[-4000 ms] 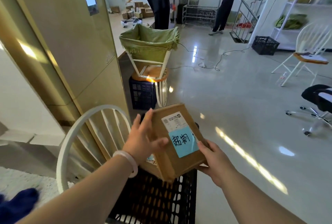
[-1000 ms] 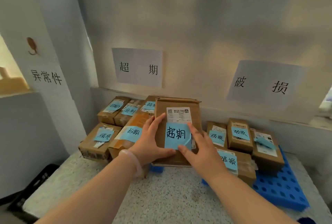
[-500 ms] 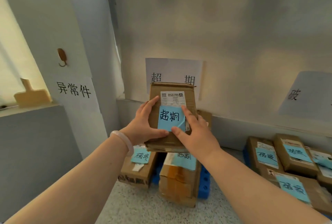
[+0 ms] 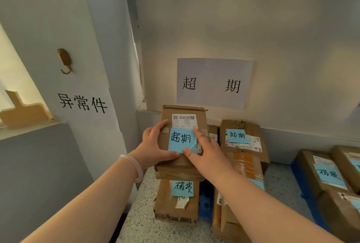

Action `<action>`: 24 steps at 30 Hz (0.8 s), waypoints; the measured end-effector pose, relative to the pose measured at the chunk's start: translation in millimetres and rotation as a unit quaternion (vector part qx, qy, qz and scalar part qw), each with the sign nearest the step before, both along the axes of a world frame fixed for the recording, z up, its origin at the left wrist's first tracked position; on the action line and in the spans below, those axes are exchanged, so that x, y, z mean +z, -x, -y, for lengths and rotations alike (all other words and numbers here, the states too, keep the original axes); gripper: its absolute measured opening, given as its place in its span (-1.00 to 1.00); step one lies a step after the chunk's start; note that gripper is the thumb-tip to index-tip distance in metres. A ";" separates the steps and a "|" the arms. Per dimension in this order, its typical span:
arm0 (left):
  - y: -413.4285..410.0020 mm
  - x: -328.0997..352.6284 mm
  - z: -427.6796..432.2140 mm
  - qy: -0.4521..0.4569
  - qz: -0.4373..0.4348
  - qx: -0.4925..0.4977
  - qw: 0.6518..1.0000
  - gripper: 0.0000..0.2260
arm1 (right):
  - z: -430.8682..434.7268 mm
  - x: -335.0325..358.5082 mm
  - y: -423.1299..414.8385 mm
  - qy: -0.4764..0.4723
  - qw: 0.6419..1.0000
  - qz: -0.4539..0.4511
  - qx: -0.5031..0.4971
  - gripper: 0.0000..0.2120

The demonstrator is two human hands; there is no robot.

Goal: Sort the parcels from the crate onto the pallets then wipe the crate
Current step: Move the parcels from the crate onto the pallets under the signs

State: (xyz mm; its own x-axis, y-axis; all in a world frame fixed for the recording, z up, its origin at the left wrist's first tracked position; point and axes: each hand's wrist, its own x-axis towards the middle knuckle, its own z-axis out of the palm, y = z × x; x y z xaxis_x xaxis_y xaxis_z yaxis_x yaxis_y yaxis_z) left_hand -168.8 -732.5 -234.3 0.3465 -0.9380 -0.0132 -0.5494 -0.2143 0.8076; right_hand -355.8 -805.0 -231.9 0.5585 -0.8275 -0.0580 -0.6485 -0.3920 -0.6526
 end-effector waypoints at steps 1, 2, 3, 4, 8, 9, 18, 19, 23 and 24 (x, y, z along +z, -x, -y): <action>-5.0 -2.1 5.8 0.000 -0.003 -0.003 1.000 -0.11 | 4.8 -1.3 -5.7 -0.005 1.000 -0.001 -0.007 -0.29; -9.4 -3.9 12.5 -0.003 -0.011 -0.008 1.000 -0.11 | 10.2 -2.5 -11.2 -0.009 1.000 0.000 -0.014 -0.29; -13.4 -5.4 19.8 -0.007 -0.020 -0.012 1.000 -0.11 | 16.1 -4.2 -16.1 -0.015 1.000 0.000 -0.022 -0.29; -16.5 -7.4 27.9 -0.012 -0.029 -0.016 0.999 -0.11 | 22.1 -5.1 -20.1 -0.020 0.999 -0.001 -0.030 -0.29; -21.3 -18.2 65.4 -0.024 -0.043 -0.037 0.998 -0.09 | 50.0 -11.2 -27.5 -0.024 0.997 -0.028 -0.063 -0.30; -20.5 -20.4 75.9 -0.025 -0.049 -0.042 0.998 -0.09 | 58.0 -12.4 -28.2 -0.025 0.996 -0.034 -0.074 -0.30; -14.9 -53.9 145.4 -0.048 -0.080 -0.054 0.994 -0.06 | 107.1 -29.0 -29.5 -0.038 0.986 -0.102 -0.129 -0.33; -15.8 -55.1 150.2 -0.049 -0.084 -0.054 0.994 -0.05 | 110.2 -29.5 -30.0 -0.034 0.985 -0.103 -0.135 -0.33; -18.8 -56.7 163.2 -0.056 -0.072 -0.061 0.994 -0.05 | 117.9 -30.7 -32.9 -0.027 0.983 -0.115 -0.144 -0.33; -19.6 -57.4 164.0 -0.055 -0.070 -0.062 0.994 -0.04 | 118.2 -31.4 -33.5 -0.021 0.982 -0.116 -0.145 -0.33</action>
